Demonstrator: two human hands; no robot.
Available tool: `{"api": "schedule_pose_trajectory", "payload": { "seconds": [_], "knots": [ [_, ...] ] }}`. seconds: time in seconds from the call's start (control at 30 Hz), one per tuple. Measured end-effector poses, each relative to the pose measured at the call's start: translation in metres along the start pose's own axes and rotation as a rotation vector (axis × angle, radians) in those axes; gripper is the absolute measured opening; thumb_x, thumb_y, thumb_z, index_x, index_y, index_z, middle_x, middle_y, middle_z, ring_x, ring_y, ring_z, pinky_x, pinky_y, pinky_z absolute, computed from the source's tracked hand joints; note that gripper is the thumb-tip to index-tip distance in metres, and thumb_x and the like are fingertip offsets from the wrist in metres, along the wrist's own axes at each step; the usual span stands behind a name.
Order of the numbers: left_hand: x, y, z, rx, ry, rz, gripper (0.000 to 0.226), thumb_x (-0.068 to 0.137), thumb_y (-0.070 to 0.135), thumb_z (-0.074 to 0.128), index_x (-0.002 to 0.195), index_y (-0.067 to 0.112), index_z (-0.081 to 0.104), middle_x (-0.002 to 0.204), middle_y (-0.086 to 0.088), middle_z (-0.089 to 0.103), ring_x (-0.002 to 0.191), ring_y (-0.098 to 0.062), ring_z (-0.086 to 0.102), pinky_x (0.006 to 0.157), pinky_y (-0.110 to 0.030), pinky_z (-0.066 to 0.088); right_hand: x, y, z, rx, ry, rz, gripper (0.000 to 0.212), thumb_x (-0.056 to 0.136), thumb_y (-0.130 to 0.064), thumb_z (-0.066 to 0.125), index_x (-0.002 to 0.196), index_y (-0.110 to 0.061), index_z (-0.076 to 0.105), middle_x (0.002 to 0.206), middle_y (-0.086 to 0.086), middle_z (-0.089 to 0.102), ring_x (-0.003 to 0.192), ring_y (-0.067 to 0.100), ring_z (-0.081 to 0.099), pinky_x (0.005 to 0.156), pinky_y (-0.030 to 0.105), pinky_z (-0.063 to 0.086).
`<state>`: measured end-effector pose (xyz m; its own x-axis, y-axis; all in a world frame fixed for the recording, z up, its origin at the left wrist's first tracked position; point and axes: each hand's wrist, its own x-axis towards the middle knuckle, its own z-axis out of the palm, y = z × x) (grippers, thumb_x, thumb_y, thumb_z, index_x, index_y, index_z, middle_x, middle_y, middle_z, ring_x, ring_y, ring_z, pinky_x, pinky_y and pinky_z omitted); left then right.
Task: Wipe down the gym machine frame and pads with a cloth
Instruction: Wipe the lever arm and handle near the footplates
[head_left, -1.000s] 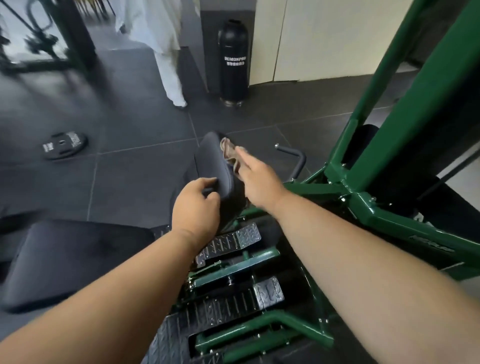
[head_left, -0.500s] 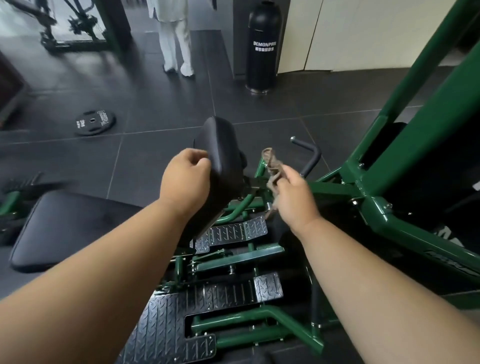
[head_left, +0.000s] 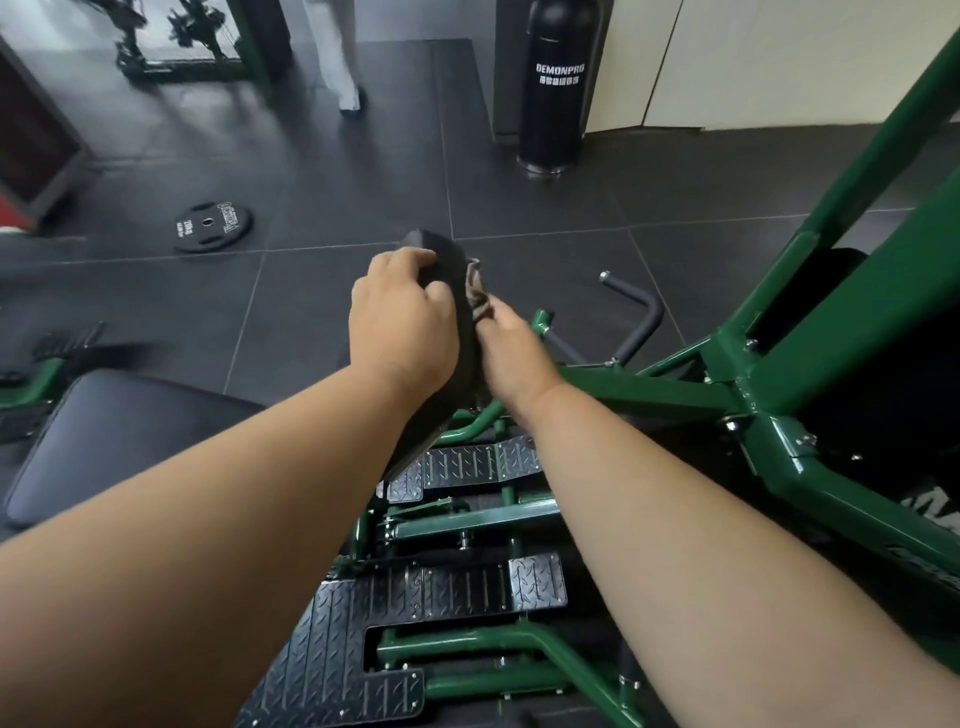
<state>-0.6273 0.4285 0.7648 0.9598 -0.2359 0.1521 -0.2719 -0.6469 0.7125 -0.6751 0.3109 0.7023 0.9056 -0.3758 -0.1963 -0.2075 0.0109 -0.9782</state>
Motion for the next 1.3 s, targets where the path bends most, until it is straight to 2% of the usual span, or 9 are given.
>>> {"api": "schedule_pose_trajectory", "payload": {
  "seconds": [0.27, 0.37, 0.5, 0.6, 0.7, 0.8, 0.9, 1.1, 1.3],
  "knots": [
    [0.0, -0.006, 0.001, -0.174, 0.079, -0.017, 0.045, 0.088, 0.027, 0.039, 0.126, 0.029, 0.063, 0.121, 0.006, 0.07, 0.116, -0.021, 0.059, 0.1, -0.043, 0.05, -0.015, 0.03, 0.0, -0.038, 0.037, -0.048, 0.054, 0.099, -0.021, 0.041, 0.14, -0.054, 0.057, 0.12, -0.012, 0.075, 0.114, 0.017, 0.069, 0.105, 0.045, 0.055],
    [-0.001, -0.007, 0.003, -0.178, 0.088, -0.008, 0.046, 0.087, 0.027, 0.039, 0.125, 0.028, 0.064, 0.12, 0.006, 0.069, 0.117, -0.02, 0.058, 0.098, -0.041, 0.049, -0.009, 0.026, 0.005, 0.128, 0.045, -0.031, 0.044, 0.104, -0.021, 0.044, 0.139, -0.04, 0.062, 0.122, -0.008, 0.076, 0.119, 0.019, 0.068, 0.105, 0.039, 0.054],
    [-0.002, -0.006, 0.005, -0.173, 0.091, 0.003, 0.042, 0.087, 0.027, 0.039, 0.121, 0.028, 0.065, 0.119, 0.008, 0.069, 0.115, -0.018, 0.058, 0.096, -0.037, 0.048, 0.021, -0.002, 0.0, 0.333, 0.14, 0.241, 0.03, 0.109, -0.029, 0.051, 0.096, -0.011, 0.071, 0.091, 0.012, 0.077, 0.089, 0.031, 0.073, 0.082, 0.045, 0.06],
    [0.0, -0.007, 0.005, -0.17, 0.099, 0.008, 0.042, 0.087, 0.027, 0.039, 0.12, 0.027, 0.066, 0.121, 0.009, 0.068, 0.116, -0.018, 0.058, 0.1, -0.039, 0.047, 0.02, 0.004, 0.003, 0.514, 0.141, 0.34, 0.028, 0.105, -0.021, 0.053, 0.102, -0.002, 0.073, 0.091, 0.018, 0.073, 0.085, 0.032, 0.071, 0.084, 0.052, 0.06],
    [0.001, -0.011, 0.008, -0.175, 0.1, 0.005, 0.042, 0.086, 0.028, 0.038, 0.119, 0.027, 0.065, 0.122, 0.009, 0.068, 0.119, -0.019, 0.058, 0.103, -0.045, 0.047, 0.002, 0.027, -0.015, 0.52, 0.164, 0.329, 0.024, 0.106, -0.014, 0.053, 0.094, -0.004, 0.071, 0.078, 0.012, 0.069, 0.07, 0.024, 0.067, 0.072, 0.036, 0.056],
    [0.002, -0.013, 0.008, -0.182, 0.102, 0.008, 0.041, 0.087, 0.028, 0.039, 0.119, 0.028, 0.064, 0.121, 0.009, 0.068, 0.119, -0.018, 0.058, 0.103, -0.046, 0.048, 0.006, 0.03, -0.042, 0.48, 0.184, 0.32, 0.026, 0.102, -0.02, 0.057, 0.113, 0.0, 0.071, 0.097, 0.023, 0.063, 0.083, 0.031, 0.062, 0.078, 0.044, 0.049],
    [0.002, -0.012, 0.007, -0.196, 0.103, 0.008, 0.04, 0.086, 0.026, 0.039, 0.119, 0.028, 0.063, 0.118, 0.009, 0.068, 0.115, -0.015, 0.059, 0.1, -0.042, 0.049, 0.039, 0.008, -0.047, 0.465, 0.227, 0.291, 0.033, 0.094, -0.024, 0.057, 0.107, 0.001, 0.076, 0.103, 0.026, 0.072, 0.092, 0.04, 0.069, 0.086, 0.049, 0.056],
    [0.001, -0.012, 0.009, -0.191, 0.11, 0.002, 0.042, 0.085, 0.026, 0.039, 0.118, 0.026, 0.065, 0.123, 0.01, 0.068, 0.117, -0.013, 0.06, 0.1, -0.038, 0.049, 0.061, -0.008, -0.013, 0.334, 0.044, 0.393, 0.03, 0.094, -0.029, 0.053, 0.081, -0.01, 0.073, 0.077, 0.017, 0.069, 0.073, 0.032, 0.067, 0.079, 0.047, 0.054],
    [0.003, -0.016, 0.011, -0.198, 0.108, 0.01, 0.045, 0.083, 0.027, 0.039, 0.119, 0.025, 0.066, 0.133, 0.008, 0.067, 0.125, -0.014, 0.059, 0.107, -0.045, 0.047, 0.046, 0.005, -0.009, 0.449, -0.041, 0.286, 0.029, 0.106, -0.023, 0.049, 0.093, -0.012, 0.072, 0.083, 0.006, 0.076, 0.078, 0.022, 0.073, 0.069, 0.028, 0.057]
  ]
}}
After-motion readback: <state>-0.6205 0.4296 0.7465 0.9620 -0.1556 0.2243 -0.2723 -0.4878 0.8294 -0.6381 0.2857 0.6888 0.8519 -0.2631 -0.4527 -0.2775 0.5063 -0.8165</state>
